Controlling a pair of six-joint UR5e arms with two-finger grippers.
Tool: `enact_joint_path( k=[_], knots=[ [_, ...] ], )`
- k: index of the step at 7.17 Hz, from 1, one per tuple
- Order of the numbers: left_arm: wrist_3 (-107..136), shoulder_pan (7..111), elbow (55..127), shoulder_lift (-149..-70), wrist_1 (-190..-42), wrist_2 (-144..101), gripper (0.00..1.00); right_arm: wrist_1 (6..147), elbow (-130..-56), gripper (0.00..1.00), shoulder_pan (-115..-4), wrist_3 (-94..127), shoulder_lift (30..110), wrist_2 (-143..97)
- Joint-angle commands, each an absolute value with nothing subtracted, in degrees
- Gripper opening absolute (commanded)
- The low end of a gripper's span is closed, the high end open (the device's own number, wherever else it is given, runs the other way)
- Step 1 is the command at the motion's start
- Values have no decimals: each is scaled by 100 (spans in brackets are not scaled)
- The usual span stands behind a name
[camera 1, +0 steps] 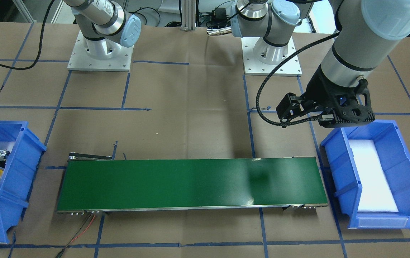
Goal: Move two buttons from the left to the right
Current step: 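Place the red button beside the yellow one and open the right gripper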
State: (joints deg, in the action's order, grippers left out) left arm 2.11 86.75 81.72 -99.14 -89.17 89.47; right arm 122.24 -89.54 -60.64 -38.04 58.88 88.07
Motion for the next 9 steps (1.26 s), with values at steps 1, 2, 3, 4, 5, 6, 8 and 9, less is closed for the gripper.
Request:
enact_joint_path(
  k=[1,2,3,4,5,6,8,9],
  knots=[
    [220,8675,8174,-9914,-8921,8947,99,12217,-8965,96,-6064,-3797,5845,8754],
    [211,8675,8174,-9914,-8912,8947,100,12225,-8947,99,-6064,-3806,5853,8467],
    [220,8675,8165,-9914,-8912,8947,99,12191,-8912,99,-6064,-3788,5888,8455],
    [211,8675,8174,-9914,-8912,8939,100,12182,-8877,99,-6064,-3788,5950,8446],
    [220,8675,8165,-9914,-8912,8938,100,12164,-8807,99,-6064,-3692,6081,8472],
    [220,8675,8174,-9914,-8921,8947,100,12147,-8789,99,-6064,-3657,6334,8507],
    [194,8675,8165,-9914,-8912,8938,100,12138,-8807,100,-6125,-3648,7028,8534],
    [185,8675,8165,-9923,-8912,8930,99,11755,-8824,100,-6239,-3691,7475,8482]
  ],
)
